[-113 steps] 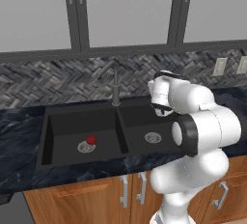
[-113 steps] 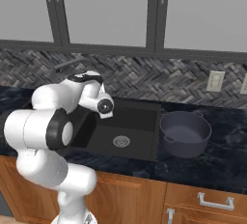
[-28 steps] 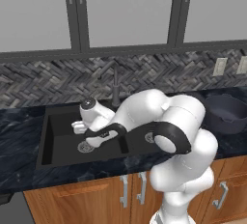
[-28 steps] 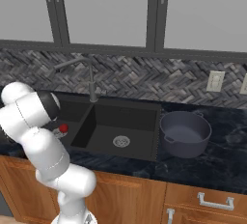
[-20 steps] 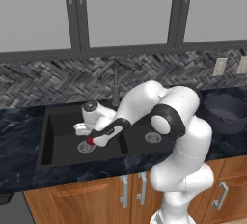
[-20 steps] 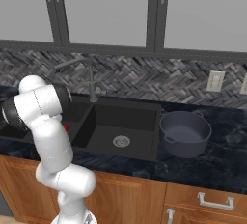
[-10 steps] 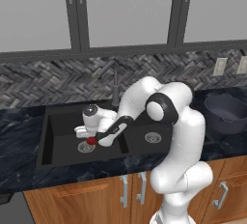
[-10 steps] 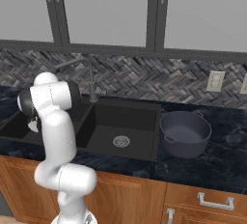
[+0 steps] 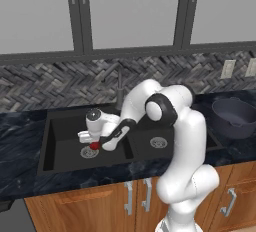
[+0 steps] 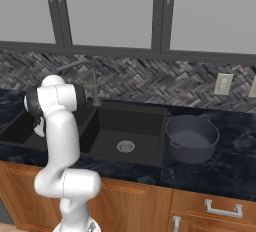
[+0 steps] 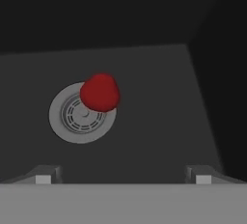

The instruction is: Dump the tomato from the pot into the sink. Then turn on the water and wash the tomato. Then turn off the water and put the tomato back in the pot.

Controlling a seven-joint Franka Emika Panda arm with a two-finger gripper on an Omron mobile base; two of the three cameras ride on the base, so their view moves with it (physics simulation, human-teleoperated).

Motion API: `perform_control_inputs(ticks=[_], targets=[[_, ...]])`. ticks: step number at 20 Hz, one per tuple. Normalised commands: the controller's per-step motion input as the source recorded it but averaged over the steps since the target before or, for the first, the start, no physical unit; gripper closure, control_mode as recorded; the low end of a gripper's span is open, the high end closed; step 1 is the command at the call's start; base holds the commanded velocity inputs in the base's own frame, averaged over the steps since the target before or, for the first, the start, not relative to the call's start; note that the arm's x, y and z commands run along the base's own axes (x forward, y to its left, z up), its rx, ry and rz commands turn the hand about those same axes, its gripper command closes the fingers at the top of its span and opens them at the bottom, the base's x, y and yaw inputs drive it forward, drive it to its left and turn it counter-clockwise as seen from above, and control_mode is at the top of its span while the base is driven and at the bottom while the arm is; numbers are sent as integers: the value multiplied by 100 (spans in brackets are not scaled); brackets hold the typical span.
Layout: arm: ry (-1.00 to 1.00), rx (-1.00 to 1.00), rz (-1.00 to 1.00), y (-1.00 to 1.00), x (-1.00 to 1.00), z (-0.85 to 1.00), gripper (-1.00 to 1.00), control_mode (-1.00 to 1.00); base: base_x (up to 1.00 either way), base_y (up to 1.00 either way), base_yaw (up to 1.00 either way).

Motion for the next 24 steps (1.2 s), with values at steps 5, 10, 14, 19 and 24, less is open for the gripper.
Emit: perform_control_inputs(ticks=[5, 10, 14, 19, 24], targets=[[6, 1, 0, 0, 28, -11, -100, -100, 0, 0, 0], [3, 1, 0, 0, 30, -2, -100, -100, 0, 0, 0], [2, 0, 0, 0, 29, -12, -100, -100, 0, 0, 0], [2, 0, 0, 0, 27, -21, -100, -100, 0, 0, 0], [3, 0, 0, 3, 19, -27, -100, -100, 0, 0, 0]])
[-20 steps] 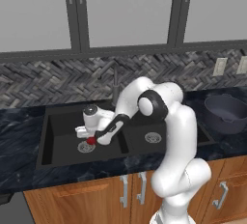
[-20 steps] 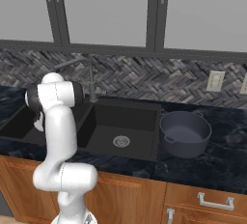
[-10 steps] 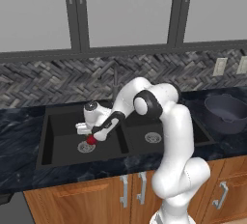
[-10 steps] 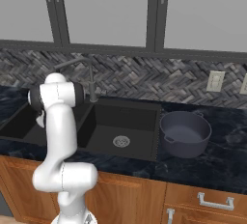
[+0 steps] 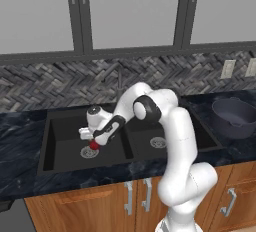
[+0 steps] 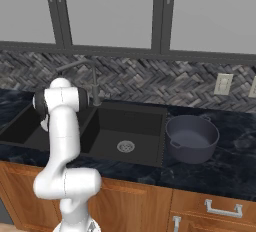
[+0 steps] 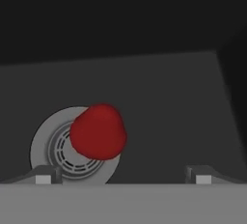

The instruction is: Dump the tomato from the pot into the sink. Then turn on the water and wash the tomato. Then turn off the water and put the tomato back in the pot.

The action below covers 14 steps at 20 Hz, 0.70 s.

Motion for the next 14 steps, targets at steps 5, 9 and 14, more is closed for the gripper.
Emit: perform_control_inputs(ticks=[5, 9, 14], targets=[[2, 0, 0, 10, 13, -22, -100, -100, 0, 0, 0], [0, 0, 0, 8, 12, -15, -100, -100, 0, 0, 0], [0, 0, 0, 5, 8, -22, -100, -100, 0, 0, 0]])
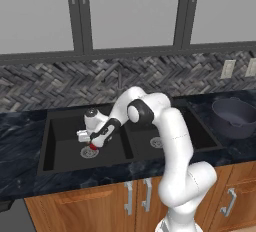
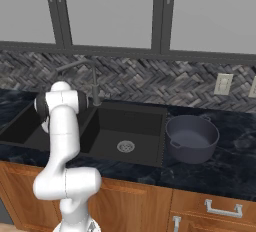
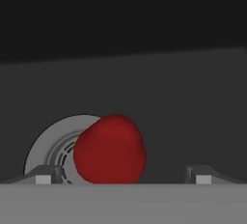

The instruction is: Dump the tomato from the pot into the sink. Then turn on the water and wash the tomato. Then turn off the water and put the tomato back in the pot.

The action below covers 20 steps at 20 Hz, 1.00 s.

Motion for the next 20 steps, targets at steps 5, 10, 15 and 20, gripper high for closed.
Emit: perform_control_inputs(ticks=[5, 10, 15, 20], targets=[[0, 0, 0, 6, 4, -26, -100, -100, 0, 0, 0], [0, 0, 0, 4, 6, -29, -100, -100, 0, 0, 0], [0, 0, 2, 1, 11, -32, -100, -100, 0, 0, 0], [0, 0, 2, 1, 10, -27, -100, -100, 0, 0, 0]])
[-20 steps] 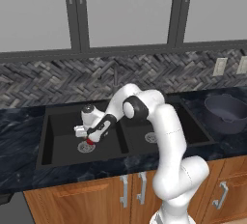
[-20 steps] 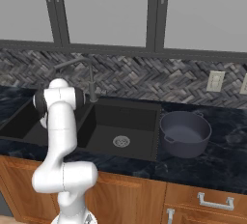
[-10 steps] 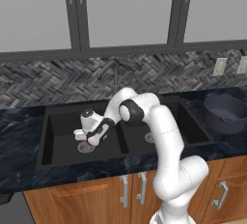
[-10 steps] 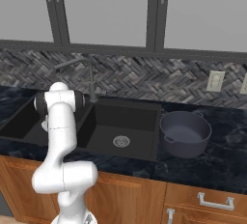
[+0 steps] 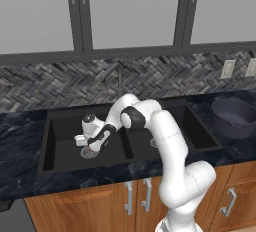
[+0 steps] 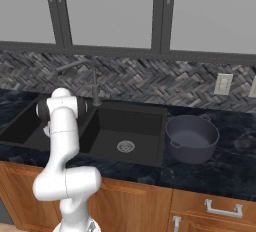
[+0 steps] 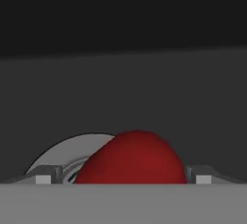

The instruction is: Dump the tomato from the pot into the sink. Then turn on the water and wash the tomato. Then turn off the water and put the tomato back in the pot.

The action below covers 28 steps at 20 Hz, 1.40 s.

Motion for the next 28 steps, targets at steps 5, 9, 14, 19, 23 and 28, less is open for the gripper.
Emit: perform_control_inputs(ticks=[5, 9, 14, 19, 23, 28], targets=[[0, 0, 1, 3, 2, -20, 100, -100, 0, 0, 0], [0, 0, 0, -1, -8, -28, 100, -100, 0, 0, 0], [-2, 0, 0, -15, -20, -21, 100, -100, 0, 0, 0], [-17, 0, 1, -5, -51, 23, 100, -100, 0, 0, 0], [-25, 0, 1, 0, -54, 63, 100, -100, 0, 0, 0], [-18, 0, 0, 0, -46, 94, 100, -100, 0, 0, 0]])
